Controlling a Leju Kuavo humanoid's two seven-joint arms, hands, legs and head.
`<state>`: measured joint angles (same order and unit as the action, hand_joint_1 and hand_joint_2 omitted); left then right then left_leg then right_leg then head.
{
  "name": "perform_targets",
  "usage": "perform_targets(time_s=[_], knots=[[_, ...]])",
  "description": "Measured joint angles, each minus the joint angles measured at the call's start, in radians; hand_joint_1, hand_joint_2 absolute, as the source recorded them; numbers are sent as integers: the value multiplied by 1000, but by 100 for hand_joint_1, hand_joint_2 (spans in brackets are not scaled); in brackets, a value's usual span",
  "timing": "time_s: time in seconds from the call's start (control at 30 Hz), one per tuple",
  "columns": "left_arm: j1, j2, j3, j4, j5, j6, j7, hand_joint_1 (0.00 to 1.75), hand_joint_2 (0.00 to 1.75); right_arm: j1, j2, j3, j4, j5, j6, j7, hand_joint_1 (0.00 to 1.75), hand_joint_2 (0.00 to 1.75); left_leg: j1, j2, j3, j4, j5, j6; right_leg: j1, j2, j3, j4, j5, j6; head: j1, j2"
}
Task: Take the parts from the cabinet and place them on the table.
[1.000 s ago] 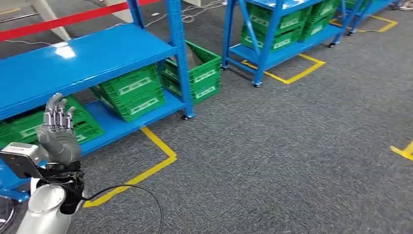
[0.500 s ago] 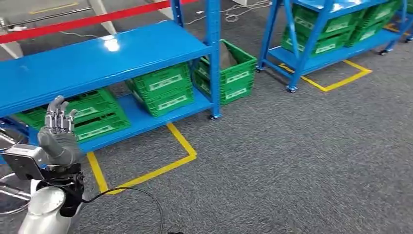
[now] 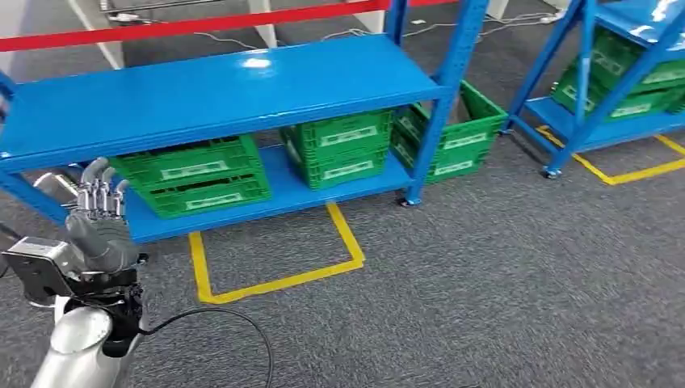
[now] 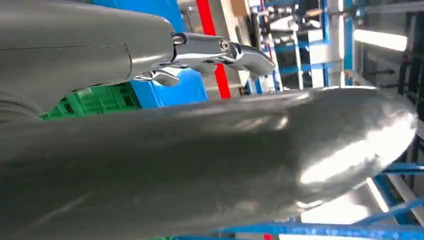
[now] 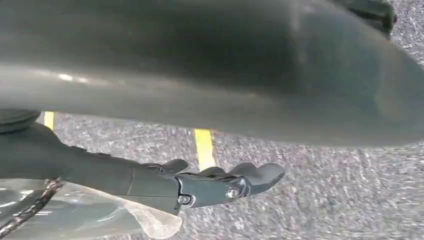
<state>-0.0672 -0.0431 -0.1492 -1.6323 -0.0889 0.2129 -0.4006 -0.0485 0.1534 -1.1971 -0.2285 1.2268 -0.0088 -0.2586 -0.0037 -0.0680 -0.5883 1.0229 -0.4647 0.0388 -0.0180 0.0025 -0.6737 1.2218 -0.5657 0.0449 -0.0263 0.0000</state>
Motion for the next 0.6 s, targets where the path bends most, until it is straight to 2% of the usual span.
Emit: perform_targets(time_s=[0.03, 0.07, 0.1, 0.13, 0.2, 0.23, 0.27, 0.3, 0.33, 0.37, 0.4, 0.43, 0.47, 0.5, 0.53, 0.57, 0.6], knots=[[0, 0, 0, 0, 0, 0, 0, 0, 0, 0, 0, 0, 0, 0, 0, 0, 0, 0, 1, -11, 4, 0, -3, -4, -3, 15, 33, -81, 51, -1, 0, 0], [0, 0, 0, 0, 0, 0, 0, 0, 0, 0, 0, 0, 0, 0, 0, 0, 0, 0, 3, -22, 6, 2, -7, -10, -8, 58, 61, -162, 82, -3, 0, 0], [0, 0, 0, 0, 1, 0, 0, 0, 0, -1, 0, 0, 0, 0, 0, 0, 0, 0, -2, -28, 3, 6, -9, -14, -10, 85, 68, -168, 66, -5, 0, 0], [-1, 0, 0, 0, 3, 0, 0, 0, 0, -1, 0, 0, 0, 1, 1, 1, 0, 0, 1, -46, -6, 11, -8, -21, -11, 79, 87, -185, 62, -10, -2, 0], [4, 2, 2, 0, 9, 11, 0, 0, 0, 0, 0, 0, 0, 0, 2, -1, 0, 0, 9, -64, -9, 5, -3, -32, -3, 61, 89, -186, 62, -19, -2, 0], [6, 4, 5, 0, 11, 13, -1, 0, 0, -1, 0, 0, 0, 1, 2, -1, 0, 0, 8, -75, -10, 7, -4, -37, -9, 50, 93, -193, 65, -26, -1, 0], [9, 6, 7, 0, 13, 13, -2, 0, 0, -2, 0, 0, 0, 1, 2, -1, 0, 0, 4, -28, -11, 18, -13, -44, -10, 37, 98, -197, 66, -31, -2, 0], [5, 6, 9, -1, 13, 14, -2, 0, 0, -2, 0, 0, 0, 1, 2, -1, 0, 0, 1, 23, -29, 57, -39, -51, -10, 25, 103, -198, 62, -40, -13, 0], [4, 6, 10, -1, 14, 14, -2, 0, 0, -1, 0, 0, 0, 1, 3, -1, 0, 0, 3, 46, -62, 129, -77, -57, -8, 9, 106, -198, 59, -44, -13, 0], [6, 5, 9, -1, 15, 14, -2, 0, 0, 1, 0, 0, 0, 1, 3, -1, 0, 0, 7, 57, -107, 220, -117, -60, -6, -8, 109, -198, 55, -48, -13, 0], [8, 6, 10, -1, 15, 14, -2, 0, 0, 2, 0, 0, 0, 1, 3, 0, 0, 0, 9, 60, -139, 284, -138, -62, -6, -21, 110, -198, 53, -48, -12, 0], [11, 6, 10, 0, 15, 14, -2, 0, 0, 2, 0, 0, 0, 2, 3, 0, 0, 0, 11, 61, -157, 316, -139, -63, -5, -33, 112, -198, 51, -48, -13, 0], [11, 7, 10, -1, 15, 14, -2, 0, 0, 2, 0, 0, 0, 2, 3, 0, 0, 0, 12, 61, -149, 300, -116, -63, -5, -46, 116, -198, 48, -47, -13, 0], [11, 8, 11, -1, 15, 14, -2, 0, 0, 1, 0, 0, 0, 2, 3, -1, 0, 0, 11, 65, -119, 238, -71, -59, -4, -60, 122, -198, 44, -46, -13, 0], [11, 9, 11, -1, 15, 15, -2, 0, 0, 0, 0, 0, 0, 2, 3, 0, 0, 0, 9, 73, -75, 148, -23, -53, -3, -72, 129, -198, 39, -45, -13, 0], [11, 9, 12, -1, 15, 14, -2, 0, 0, -1, 0, 0, 0, 2, 3, -1, 0, 0, 5, 99, -34, 68, 14, -44, -2, -81, 135, -198, 36, -42, -13, 0], [10, 9, 12, -1, 15, 14, -2, 0, 0, -1, 0, 0, 0, 2, 3, 0, 0, 0, -7, 154, -13, 26, 8, -36, -1, -89, 138, -199, 33, -40, -13, 0]])
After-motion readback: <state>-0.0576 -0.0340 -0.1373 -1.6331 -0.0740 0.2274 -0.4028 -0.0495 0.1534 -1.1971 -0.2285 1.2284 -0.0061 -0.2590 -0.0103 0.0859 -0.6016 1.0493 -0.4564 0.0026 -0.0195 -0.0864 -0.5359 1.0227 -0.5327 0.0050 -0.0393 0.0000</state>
